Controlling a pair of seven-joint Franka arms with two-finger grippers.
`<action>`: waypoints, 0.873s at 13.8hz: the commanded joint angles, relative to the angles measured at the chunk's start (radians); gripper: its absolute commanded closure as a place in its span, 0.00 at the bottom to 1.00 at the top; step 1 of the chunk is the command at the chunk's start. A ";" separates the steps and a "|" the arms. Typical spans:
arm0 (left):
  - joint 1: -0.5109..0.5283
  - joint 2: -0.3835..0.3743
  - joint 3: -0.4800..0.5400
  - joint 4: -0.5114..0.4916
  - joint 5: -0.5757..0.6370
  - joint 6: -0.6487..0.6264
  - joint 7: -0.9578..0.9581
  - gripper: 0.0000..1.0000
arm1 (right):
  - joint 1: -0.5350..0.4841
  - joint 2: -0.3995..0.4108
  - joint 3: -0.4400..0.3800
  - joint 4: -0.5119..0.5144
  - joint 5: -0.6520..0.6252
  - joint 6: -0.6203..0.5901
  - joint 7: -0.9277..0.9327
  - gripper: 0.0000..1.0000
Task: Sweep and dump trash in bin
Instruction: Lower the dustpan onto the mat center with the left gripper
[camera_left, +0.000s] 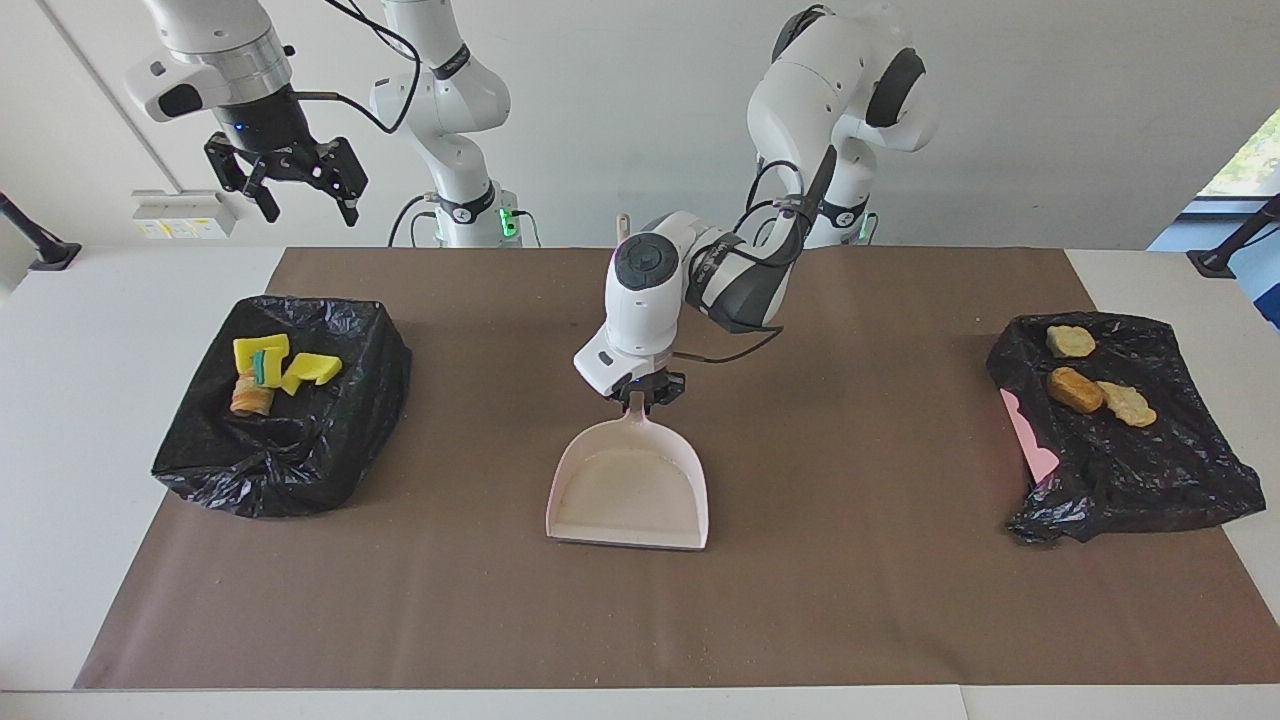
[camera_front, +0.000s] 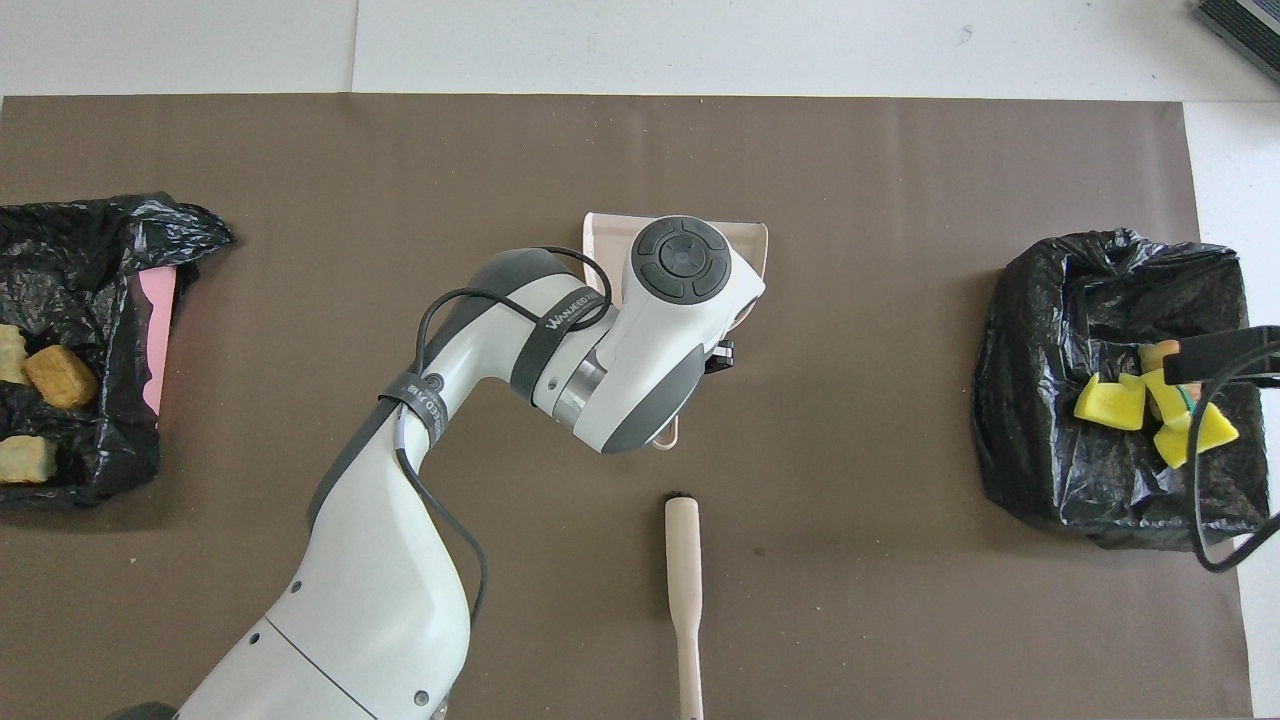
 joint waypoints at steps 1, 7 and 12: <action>-0.011 -0.001 0.011 -0.016 -0.017 0.022 -0.007 0.70 | -0.023 0.006 -0.006 0.020 0.014 -0.034 -0.046 0.00; -0.014 -0.020 0.015 -0.039 -0.009 0.017 -0.009 0.07 | -0.013 0.014 -0.005 0.005 -0.028 0.048 -0.103 0.00; 0.036 -0.195 0.033 -0.137 0.001 0.000 0.000 0.00 | -0.014 0.005 -0.002 -0.016 -0.038 0.059 -0.159 0.00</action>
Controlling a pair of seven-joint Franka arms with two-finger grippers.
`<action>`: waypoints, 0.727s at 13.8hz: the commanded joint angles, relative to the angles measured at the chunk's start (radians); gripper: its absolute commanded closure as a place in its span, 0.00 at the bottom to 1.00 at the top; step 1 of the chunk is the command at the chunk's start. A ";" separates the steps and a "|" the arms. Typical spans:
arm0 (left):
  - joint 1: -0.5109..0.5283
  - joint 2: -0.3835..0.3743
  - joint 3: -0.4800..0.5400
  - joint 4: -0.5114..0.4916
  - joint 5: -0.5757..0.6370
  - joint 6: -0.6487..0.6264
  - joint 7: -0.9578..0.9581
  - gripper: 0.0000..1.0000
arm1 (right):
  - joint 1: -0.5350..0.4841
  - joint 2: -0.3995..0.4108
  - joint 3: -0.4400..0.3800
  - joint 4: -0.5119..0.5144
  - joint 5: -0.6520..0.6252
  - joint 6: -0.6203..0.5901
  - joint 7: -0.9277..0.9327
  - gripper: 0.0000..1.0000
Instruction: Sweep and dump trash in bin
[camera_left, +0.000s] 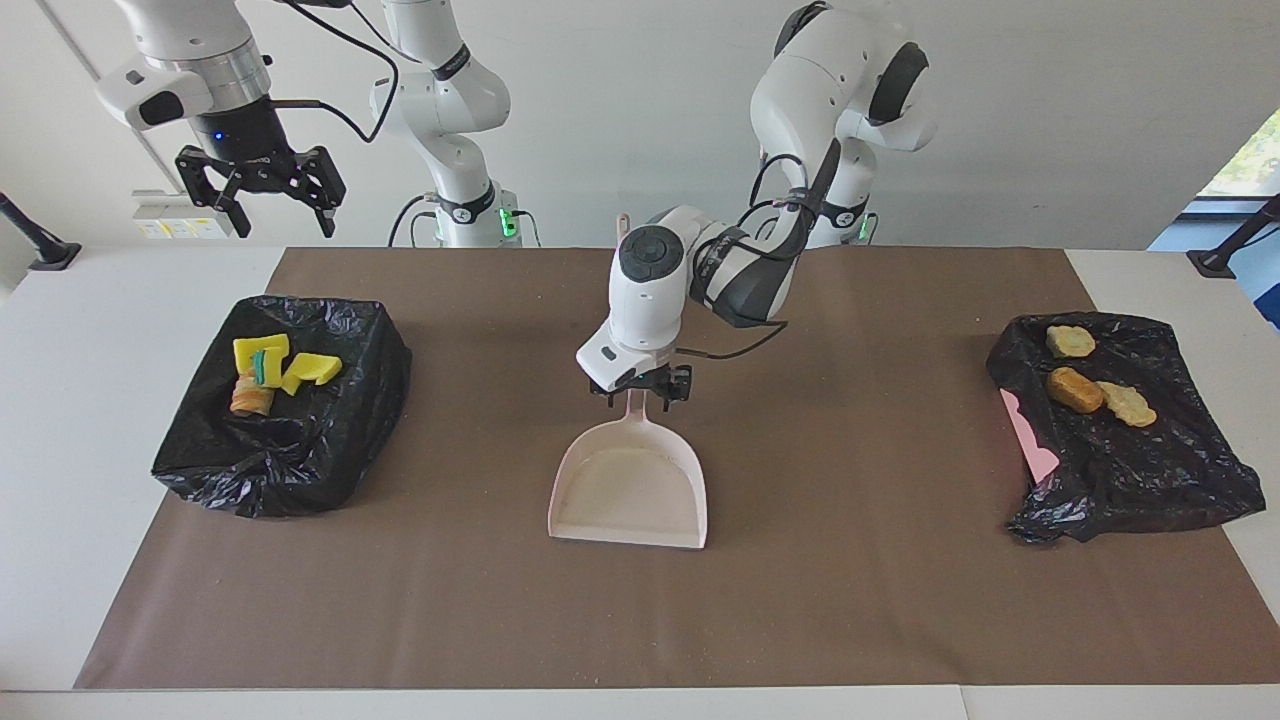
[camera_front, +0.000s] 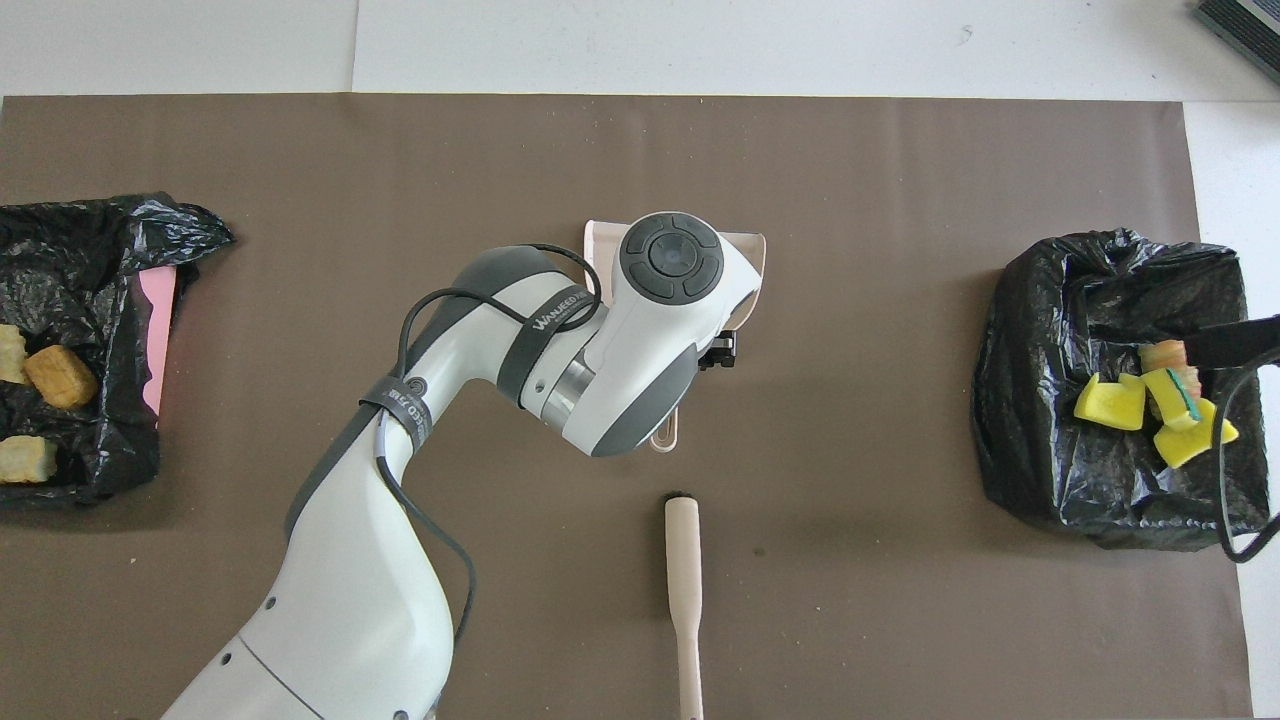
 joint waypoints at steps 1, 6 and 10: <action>0.053 -0.185 0.016 -0.162 0.003 -0.009 0.012 0.00 | -0.005 -0.009 0.006 -0.012 -0.001 -0.022 -0.026 0.00; 0.200 -0.429 0.016 -0.340 0.033 -0.074 0.224 0.00 | -0.002 -0.009 0.010 -0.010 0.016 -0.079 -0.027 0.00; 0.333 -0.572 0.016 -0.352 0.032 -0.269 0.336 0.00 | -0.002 -0.009 0.010 -0.012 0.015 -0.063 -0.018 0.00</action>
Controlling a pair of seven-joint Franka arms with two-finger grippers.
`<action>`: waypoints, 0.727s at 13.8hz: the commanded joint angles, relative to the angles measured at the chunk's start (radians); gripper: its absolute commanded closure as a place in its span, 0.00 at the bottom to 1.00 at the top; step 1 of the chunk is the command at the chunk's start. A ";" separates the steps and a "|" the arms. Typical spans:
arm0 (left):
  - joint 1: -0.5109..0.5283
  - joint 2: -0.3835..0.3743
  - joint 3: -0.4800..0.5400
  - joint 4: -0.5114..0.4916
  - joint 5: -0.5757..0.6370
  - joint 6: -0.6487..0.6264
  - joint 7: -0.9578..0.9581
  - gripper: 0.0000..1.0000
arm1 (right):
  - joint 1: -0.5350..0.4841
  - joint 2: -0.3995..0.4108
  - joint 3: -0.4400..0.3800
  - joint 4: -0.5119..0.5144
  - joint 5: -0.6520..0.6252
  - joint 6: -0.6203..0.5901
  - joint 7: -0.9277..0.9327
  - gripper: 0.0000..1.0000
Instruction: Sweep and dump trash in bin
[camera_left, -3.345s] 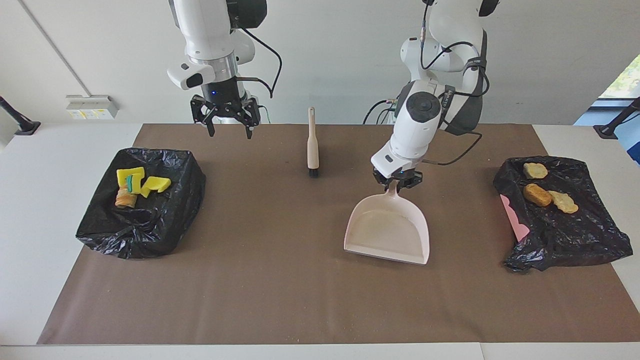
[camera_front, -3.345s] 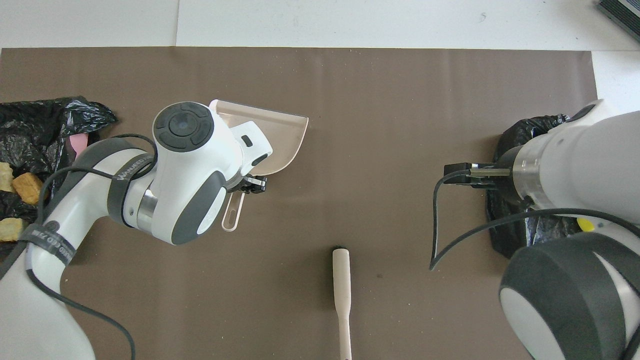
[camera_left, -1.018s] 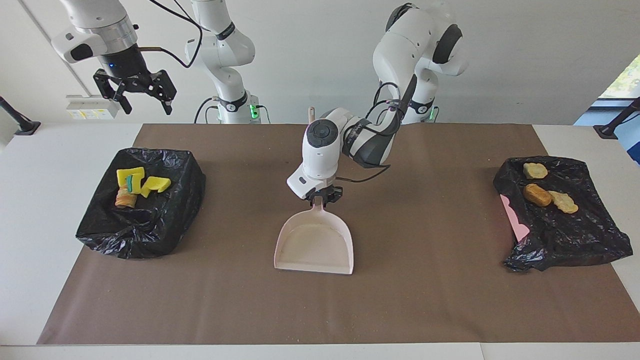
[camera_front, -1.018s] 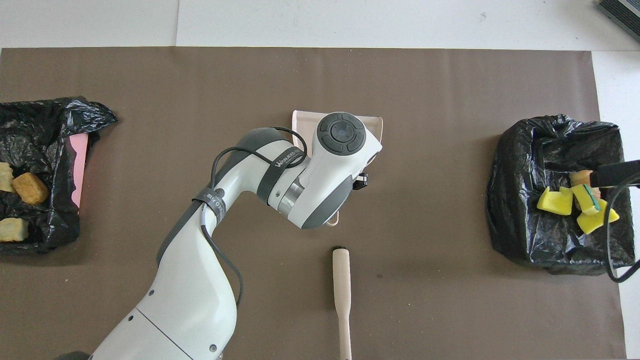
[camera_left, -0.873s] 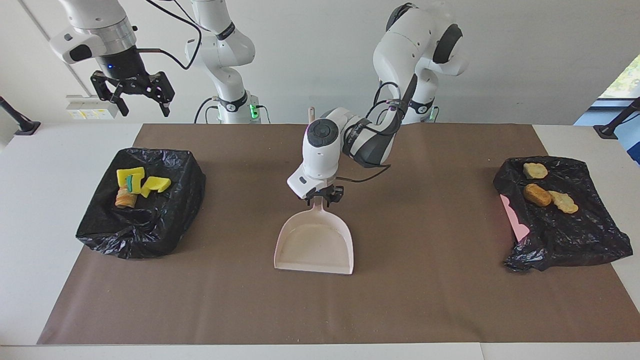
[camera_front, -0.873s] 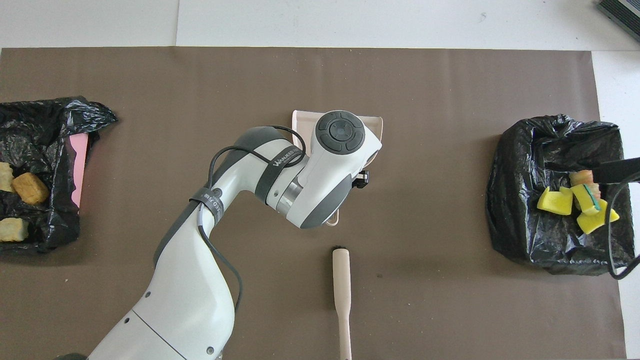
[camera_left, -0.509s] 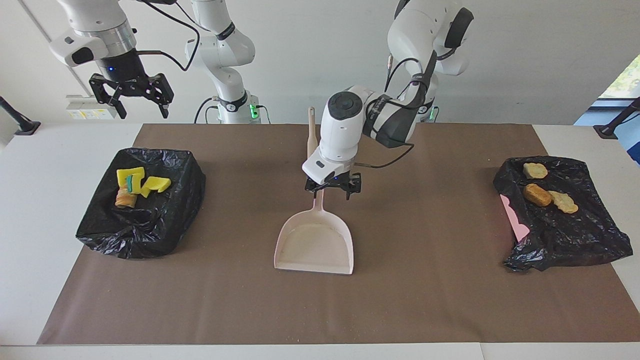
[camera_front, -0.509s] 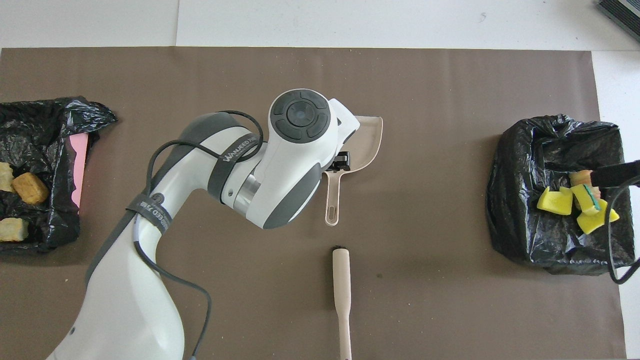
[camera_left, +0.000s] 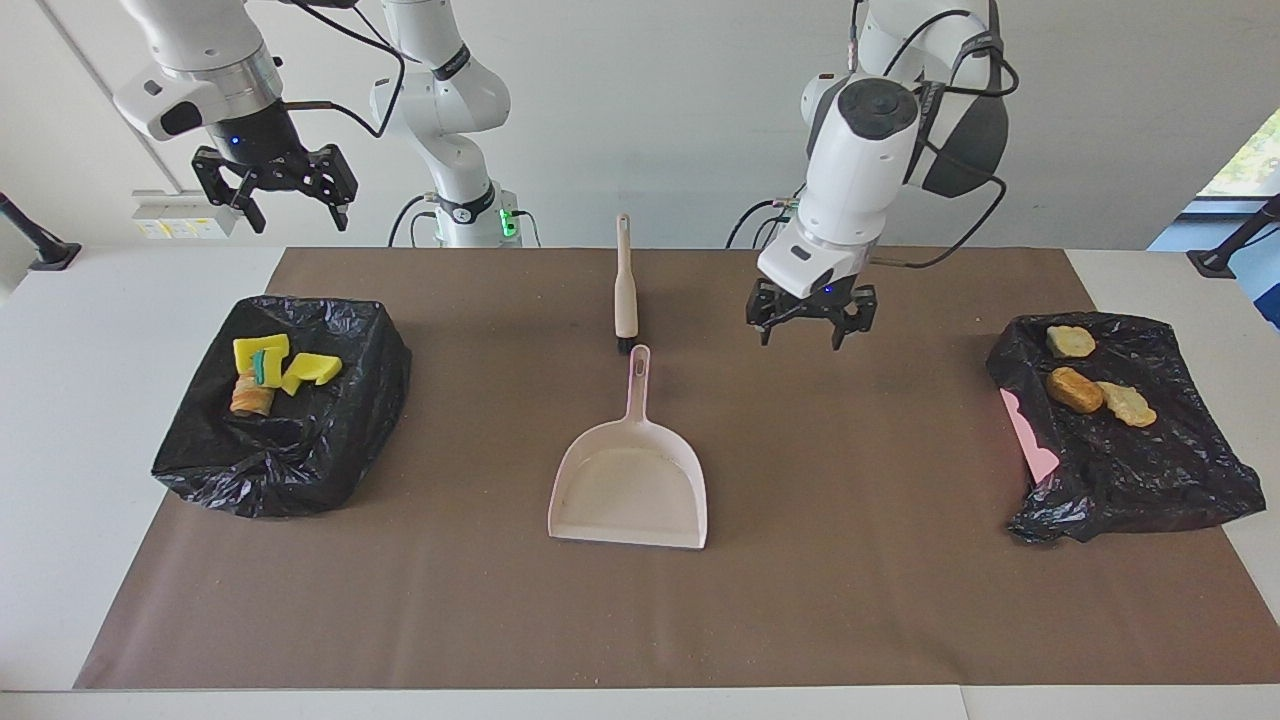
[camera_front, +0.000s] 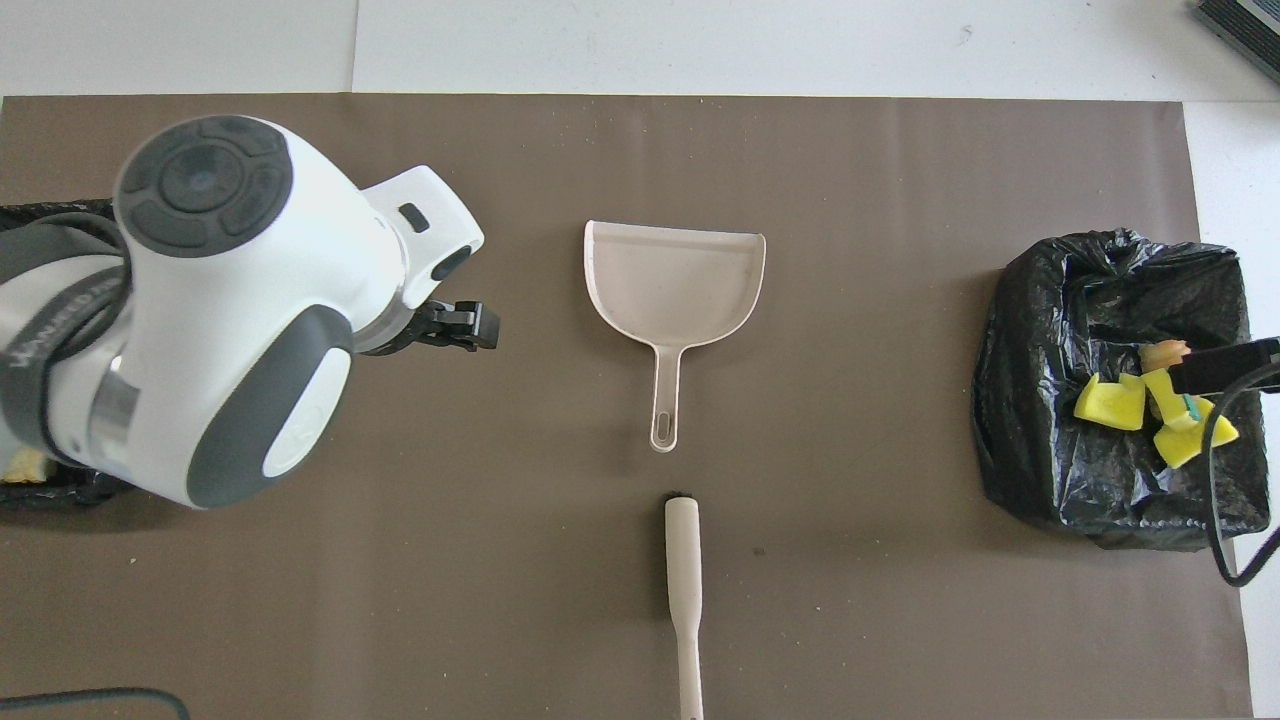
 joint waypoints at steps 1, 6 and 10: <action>0.082 -0.125 -0.010 -0.058 0.013 -0.093 0.033 0.00 | -0.005 -0.011 0.003 -0.013 0.011 0.005 -0.016 0.00; 0.234 -0.216 0.001 0.028 0.001 -0.249 0.254 0.00 | -0.005 -0.012 0.003 -0.014 0.011 0.003 -0.016 0.00; 0.325 -0.198 0.001 0.139 -0.033 -0.369 0.377 0.00 | -0.005 -0.012 0.003 -0.013 0.050 -0.006 -0.021 0.00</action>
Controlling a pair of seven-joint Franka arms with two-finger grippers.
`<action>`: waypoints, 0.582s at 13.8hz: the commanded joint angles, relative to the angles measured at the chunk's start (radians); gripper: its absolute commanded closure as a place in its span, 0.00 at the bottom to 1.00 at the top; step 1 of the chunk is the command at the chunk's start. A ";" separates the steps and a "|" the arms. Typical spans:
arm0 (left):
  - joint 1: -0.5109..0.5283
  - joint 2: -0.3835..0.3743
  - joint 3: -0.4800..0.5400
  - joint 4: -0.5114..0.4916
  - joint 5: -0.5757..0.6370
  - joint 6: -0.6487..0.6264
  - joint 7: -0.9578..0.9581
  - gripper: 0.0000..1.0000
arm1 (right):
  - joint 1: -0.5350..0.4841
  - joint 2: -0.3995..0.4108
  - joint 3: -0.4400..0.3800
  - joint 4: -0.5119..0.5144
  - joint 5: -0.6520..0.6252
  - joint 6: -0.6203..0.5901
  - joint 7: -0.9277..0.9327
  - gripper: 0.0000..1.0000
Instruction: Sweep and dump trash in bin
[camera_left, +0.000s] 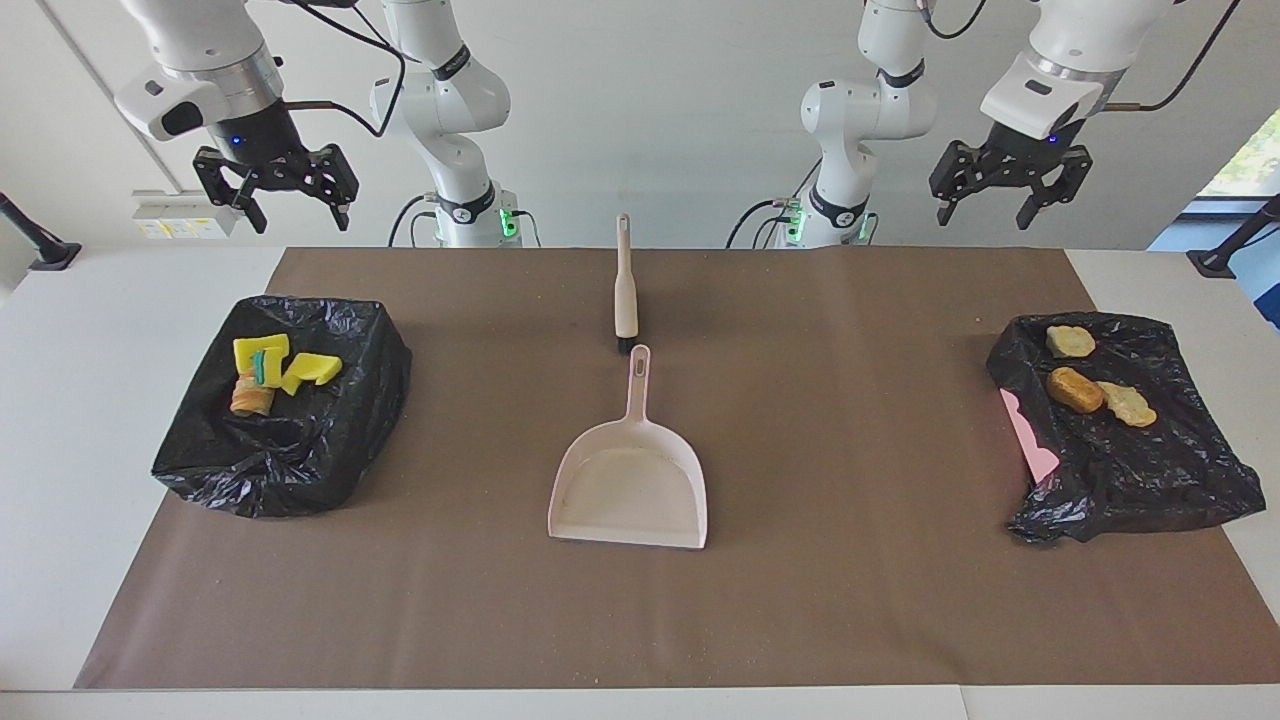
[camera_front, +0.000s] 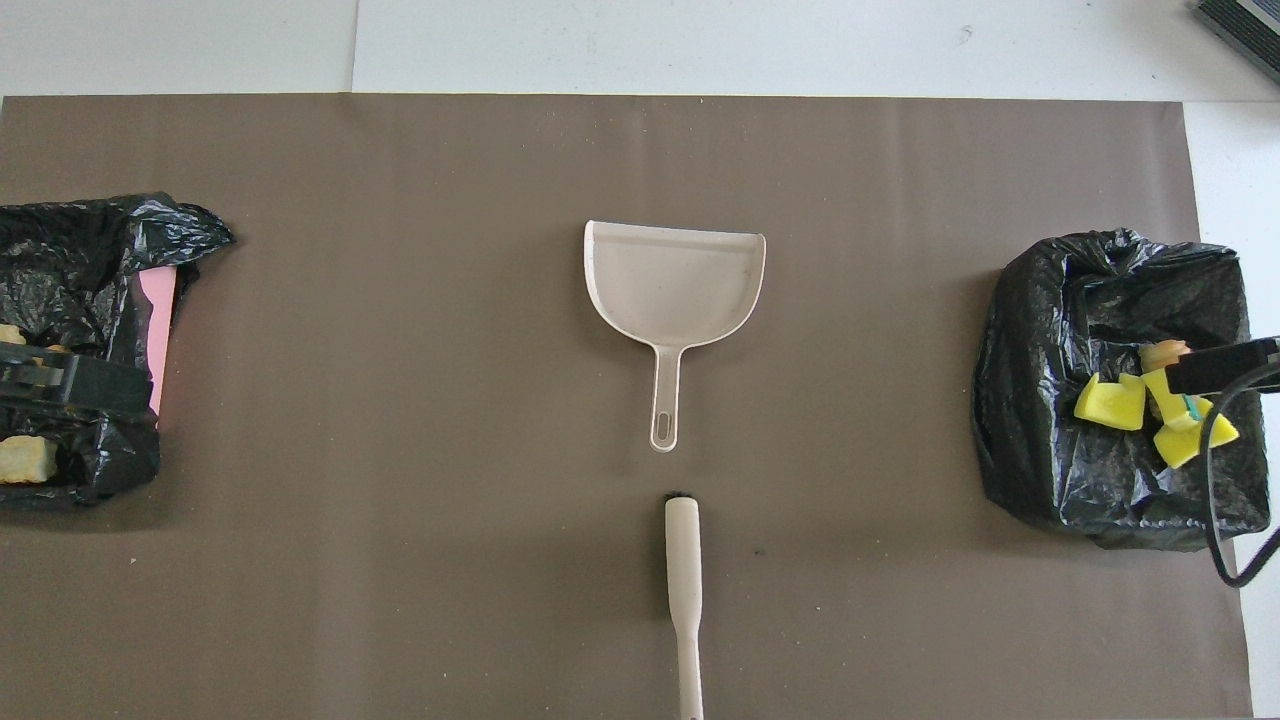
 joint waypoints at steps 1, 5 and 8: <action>0.058 0.025 -0.010 0.060 -0.039 -0.058 0.041 0.00 | -0.005 -0.014 0.002 -0.014 0.032 -0.004 -0.018 0.00; 0.064 0.013 -0.004 0.058 -0.043 -0.038 0.043 0.00 | -0.005 -0.018 0.002 -0.022 0.020 0.003 -0.020 0.00; 0.061 0.013 -0.004 0.058 -0.041 -0.038 0.039 0.00 | -0.010 -0.020 0.002 -0.028 0.015 0.013 -0.021 0.00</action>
